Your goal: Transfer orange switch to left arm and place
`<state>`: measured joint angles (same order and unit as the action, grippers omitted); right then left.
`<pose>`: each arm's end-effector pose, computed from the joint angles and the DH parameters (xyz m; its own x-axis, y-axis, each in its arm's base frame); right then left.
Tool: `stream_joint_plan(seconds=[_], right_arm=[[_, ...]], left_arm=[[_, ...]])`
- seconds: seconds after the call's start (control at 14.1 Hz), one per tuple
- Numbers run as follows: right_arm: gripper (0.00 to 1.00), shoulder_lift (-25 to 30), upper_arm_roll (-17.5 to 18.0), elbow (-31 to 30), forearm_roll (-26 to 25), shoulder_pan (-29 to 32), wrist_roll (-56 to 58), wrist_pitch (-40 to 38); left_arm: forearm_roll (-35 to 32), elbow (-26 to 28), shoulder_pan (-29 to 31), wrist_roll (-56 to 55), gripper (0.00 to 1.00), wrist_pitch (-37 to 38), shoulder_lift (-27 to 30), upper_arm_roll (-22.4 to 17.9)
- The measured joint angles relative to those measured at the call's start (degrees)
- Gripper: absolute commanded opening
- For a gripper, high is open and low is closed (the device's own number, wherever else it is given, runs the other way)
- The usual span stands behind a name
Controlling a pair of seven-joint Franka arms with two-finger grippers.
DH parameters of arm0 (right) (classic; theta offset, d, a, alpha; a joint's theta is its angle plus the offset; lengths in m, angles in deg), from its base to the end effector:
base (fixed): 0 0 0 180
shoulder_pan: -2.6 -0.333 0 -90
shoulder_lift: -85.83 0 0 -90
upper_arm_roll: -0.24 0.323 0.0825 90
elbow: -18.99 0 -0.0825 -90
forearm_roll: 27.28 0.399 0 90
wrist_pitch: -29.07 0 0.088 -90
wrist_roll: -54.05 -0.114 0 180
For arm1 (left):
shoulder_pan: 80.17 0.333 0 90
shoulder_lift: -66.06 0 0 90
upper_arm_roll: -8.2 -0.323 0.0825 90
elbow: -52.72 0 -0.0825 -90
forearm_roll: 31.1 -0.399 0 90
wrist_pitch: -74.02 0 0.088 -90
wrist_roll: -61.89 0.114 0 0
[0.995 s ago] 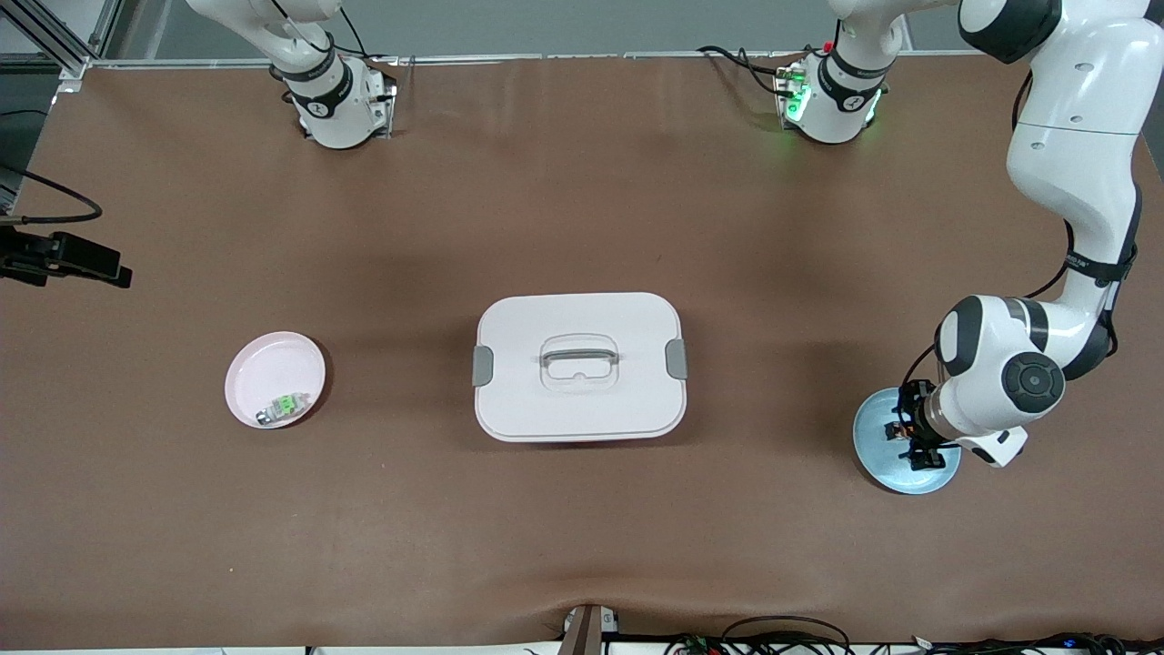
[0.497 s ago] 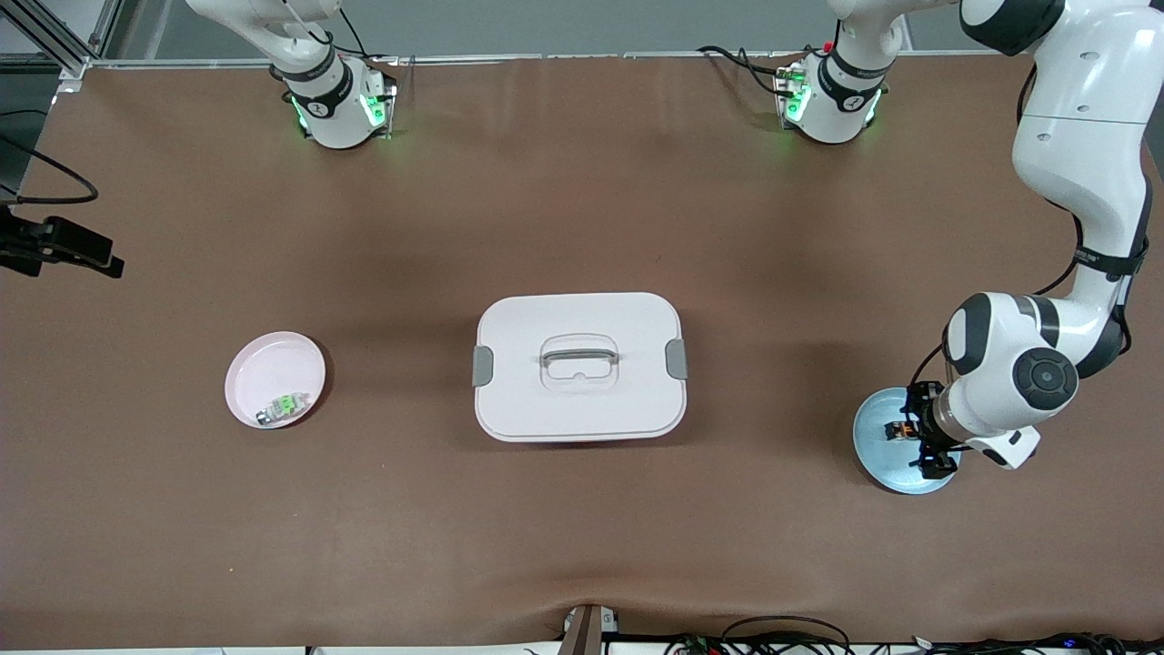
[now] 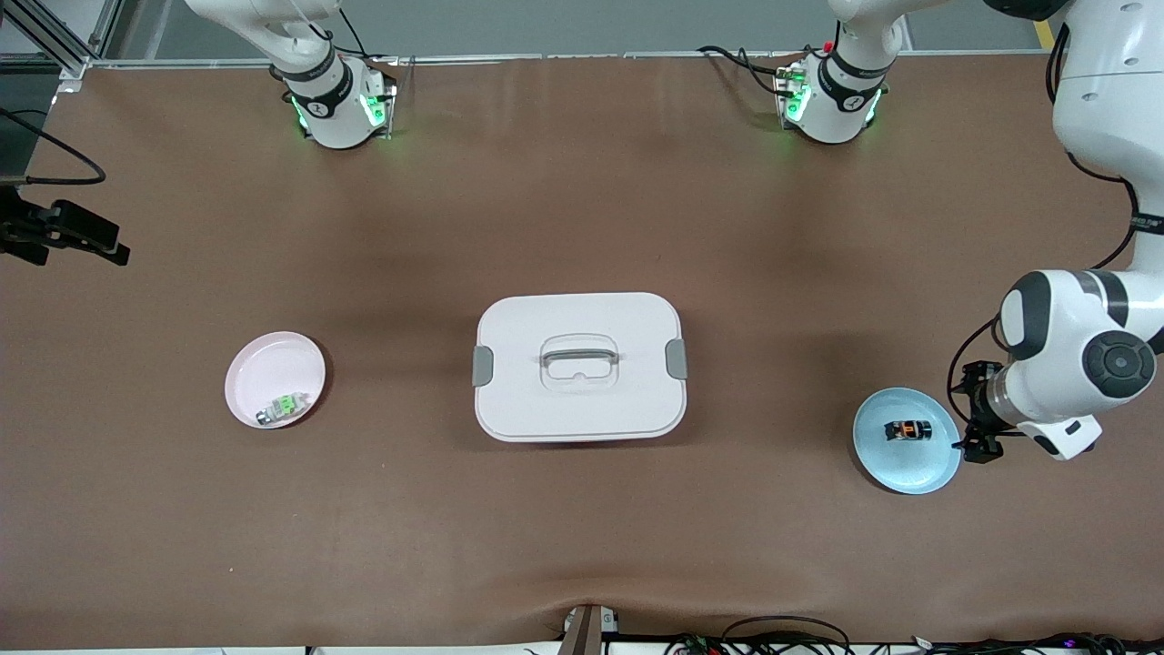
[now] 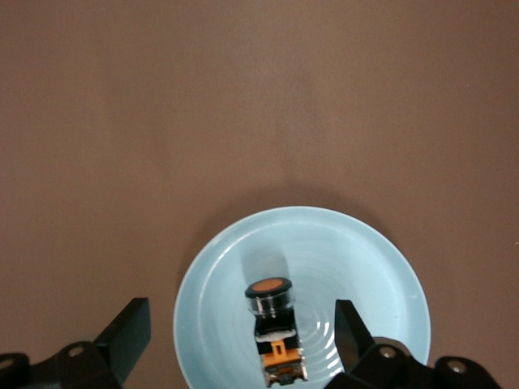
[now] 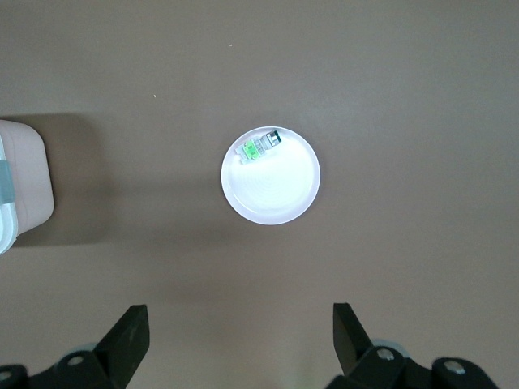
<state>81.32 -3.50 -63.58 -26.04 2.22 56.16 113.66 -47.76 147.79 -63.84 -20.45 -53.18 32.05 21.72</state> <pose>0.5841 -0.0300 0.6336 0.9989 -0.0197 -0.0426 -0.0205 -0.9996 -0.0181 0.6942 0.0627 0.2598 0.2227 0.9703 0.0946 0.9748 -0.2209 -0.0296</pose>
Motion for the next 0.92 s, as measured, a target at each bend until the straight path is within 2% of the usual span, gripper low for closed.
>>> stream_joint_plan(seconds=[0.57,0.78,0.92], right_arm=[[1.00,1.0,-0.6,-0.4,1.6,0.0,-0.1,-0.9],[1.00,2.0,-0.8,-0.4,2.0,0.3,-0.1,-1.5],[1.00,3.1,-0.9,-0.4,2.1,0.6,-0.1,-1.8]], left_arm=[[0.0,5.8,4.3,27.4,1.00,1.6,8.1,0.2],[0.0,6.1,4.0,36.1,1.00,3.5,10.2,0.3],[0.3,6.1,1.6,41.4,1.00,4.4,11.2,-2.1]])
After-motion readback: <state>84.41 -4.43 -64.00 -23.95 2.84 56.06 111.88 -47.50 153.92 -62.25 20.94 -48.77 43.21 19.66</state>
